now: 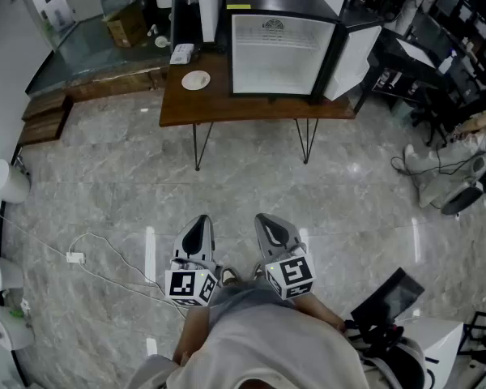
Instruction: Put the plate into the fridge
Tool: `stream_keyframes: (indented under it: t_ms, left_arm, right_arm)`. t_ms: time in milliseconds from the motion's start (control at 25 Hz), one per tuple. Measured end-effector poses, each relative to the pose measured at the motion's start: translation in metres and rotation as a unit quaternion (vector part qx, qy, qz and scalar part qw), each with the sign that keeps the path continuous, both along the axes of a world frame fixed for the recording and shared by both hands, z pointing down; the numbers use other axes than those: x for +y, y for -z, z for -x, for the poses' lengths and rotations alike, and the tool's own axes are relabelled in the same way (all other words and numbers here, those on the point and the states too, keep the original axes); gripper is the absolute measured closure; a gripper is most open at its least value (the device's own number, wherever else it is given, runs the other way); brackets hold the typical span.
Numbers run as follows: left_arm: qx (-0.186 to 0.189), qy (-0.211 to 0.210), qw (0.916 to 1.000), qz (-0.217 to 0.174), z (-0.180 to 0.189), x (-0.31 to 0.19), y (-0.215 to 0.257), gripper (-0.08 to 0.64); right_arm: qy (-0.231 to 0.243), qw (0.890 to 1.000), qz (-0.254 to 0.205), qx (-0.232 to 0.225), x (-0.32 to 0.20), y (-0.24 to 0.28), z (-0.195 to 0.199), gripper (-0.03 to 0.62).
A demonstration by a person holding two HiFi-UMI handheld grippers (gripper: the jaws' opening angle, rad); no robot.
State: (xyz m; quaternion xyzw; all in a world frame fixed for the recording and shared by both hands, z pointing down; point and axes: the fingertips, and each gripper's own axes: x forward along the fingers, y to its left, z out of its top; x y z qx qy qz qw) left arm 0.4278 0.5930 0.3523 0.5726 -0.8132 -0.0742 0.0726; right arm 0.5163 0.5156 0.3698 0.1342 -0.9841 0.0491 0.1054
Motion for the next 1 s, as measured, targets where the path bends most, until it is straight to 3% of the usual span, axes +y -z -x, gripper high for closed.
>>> stream_keyframes:
  t_ms: [560, 680, 840, 1000]
  left_arm:
    - [0.008, -0.024, 0.9994, 0.024, -0.034, -0.017, -0.016, 0.540]
    - [0.004, -0.027, 0.9992, 0.028, -0.037, -0.022, -0.018, 0.540]
    - [0.003, -0.026, 0.9988, 0.041, -0.042, -0.041, -0.027, 0.540]
    - [0.008, -0.025, 0.9981, 0.056, -0.041, -0.089, -0.028, 0.540]
  right_arm:
    - [-0.010, 1.000, 0.006, -0.006, -0.015, -0.008, -0.028, 0.575]
    - [0.005, 0.999, 0.008, -0.034, -0.018, -0.006, -0.031, 0.574]
    - [0.027, 0.999, 0.013, -0.032, -0.033, -0.016, -0.036, 0.574]
    - [0.102, 0.992, 0.059, -0.042, -0.065, -0.022, -0.033, 0.573]
